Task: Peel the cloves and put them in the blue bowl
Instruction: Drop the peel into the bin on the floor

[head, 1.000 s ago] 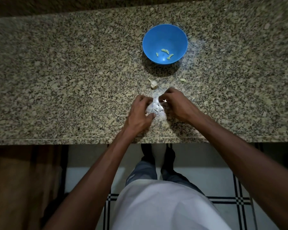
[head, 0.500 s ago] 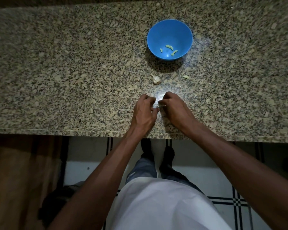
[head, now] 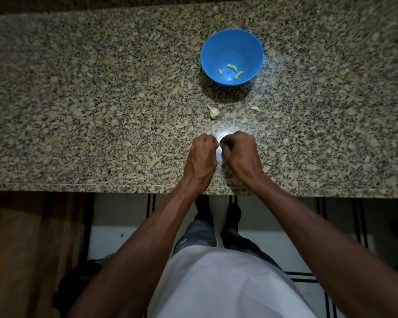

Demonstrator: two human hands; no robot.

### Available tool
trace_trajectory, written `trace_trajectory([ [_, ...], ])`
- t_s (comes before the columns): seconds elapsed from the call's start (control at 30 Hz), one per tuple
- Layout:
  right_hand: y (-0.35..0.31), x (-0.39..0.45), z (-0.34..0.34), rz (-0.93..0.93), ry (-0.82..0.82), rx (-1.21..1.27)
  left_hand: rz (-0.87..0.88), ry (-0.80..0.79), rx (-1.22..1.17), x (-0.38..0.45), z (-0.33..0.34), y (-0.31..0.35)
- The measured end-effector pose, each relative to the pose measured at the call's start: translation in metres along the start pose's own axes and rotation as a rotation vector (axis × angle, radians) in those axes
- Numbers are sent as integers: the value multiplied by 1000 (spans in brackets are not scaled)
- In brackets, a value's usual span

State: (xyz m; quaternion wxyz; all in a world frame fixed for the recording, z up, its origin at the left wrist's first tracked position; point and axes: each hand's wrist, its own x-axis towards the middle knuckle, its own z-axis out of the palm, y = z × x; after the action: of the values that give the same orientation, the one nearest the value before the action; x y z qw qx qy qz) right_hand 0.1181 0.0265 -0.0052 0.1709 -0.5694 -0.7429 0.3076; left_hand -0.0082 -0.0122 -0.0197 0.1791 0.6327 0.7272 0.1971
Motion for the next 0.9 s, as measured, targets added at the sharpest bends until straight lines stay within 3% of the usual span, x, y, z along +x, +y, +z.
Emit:
trace_trajectory([
  [0.07,1,6,-5,216,-21,249,-80,-5,-95,1,-2,3],
  [0.13,2,10,-13,386,-68,520,-301,0,-313,4,-14,3],
  [0.2,0,15,-21,455,-128,726,-533,18,-632,7,-27,-8],
  [0.3,-13,25,-20,469,-205,860,-589,46,-816,3,-50,-29],
  [0.4,-36,29,-5,404,-318,886,-597,135,-928,-15,-68,-43],
  [0.53,-79,18,32,298,-553,899,-770,413,-1101,-63,-83,-69],
  [0.73,-158,-36,109,196,-861,812,-1032,796,-1310,-189,-105,-117],
  [0.9,-231,-110,183,96,-1110,690,-1137,1090,-1365,-306,-127,-159],
])
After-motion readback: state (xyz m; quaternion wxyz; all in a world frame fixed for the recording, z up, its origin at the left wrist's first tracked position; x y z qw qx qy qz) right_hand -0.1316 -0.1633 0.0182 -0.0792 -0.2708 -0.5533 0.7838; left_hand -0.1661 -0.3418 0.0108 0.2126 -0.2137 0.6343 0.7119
